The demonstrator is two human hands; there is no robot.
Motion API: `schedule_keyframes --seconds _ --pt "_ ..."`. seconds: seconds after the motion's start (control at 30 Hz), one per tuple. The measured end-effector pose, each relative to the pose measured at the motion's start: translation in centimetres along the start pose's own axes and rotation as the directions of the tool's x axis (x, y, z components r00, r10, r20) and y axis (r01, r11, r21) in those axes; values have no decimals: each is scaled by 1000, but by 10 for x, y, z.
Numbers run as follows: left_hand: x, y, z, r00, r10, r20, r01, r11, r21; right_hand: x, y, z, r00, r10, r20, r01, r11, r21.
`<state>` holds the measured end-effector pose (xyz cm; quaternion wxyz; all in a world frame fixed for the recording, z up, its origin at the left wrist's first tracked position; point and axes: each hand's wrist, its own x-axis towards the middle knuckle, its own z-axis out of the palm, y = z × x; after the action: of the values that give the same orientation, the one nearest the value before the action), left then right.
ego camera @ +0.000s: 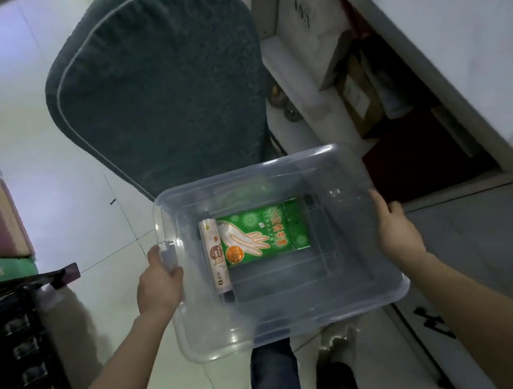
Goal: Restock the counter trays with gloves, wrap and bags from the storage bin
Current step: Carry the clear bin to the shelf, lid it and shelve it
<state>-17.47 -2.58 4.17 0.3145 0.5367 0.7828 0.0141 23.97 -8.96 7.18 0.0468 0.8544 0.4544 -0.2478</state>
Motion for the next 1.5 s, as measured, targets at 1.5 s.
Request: schedule_keyframes --seconds 1.5 --pt "-761 186 244 -310 777 548 -871 0 -492 -915 499 99 -111 988 -106 -765 -17 644"
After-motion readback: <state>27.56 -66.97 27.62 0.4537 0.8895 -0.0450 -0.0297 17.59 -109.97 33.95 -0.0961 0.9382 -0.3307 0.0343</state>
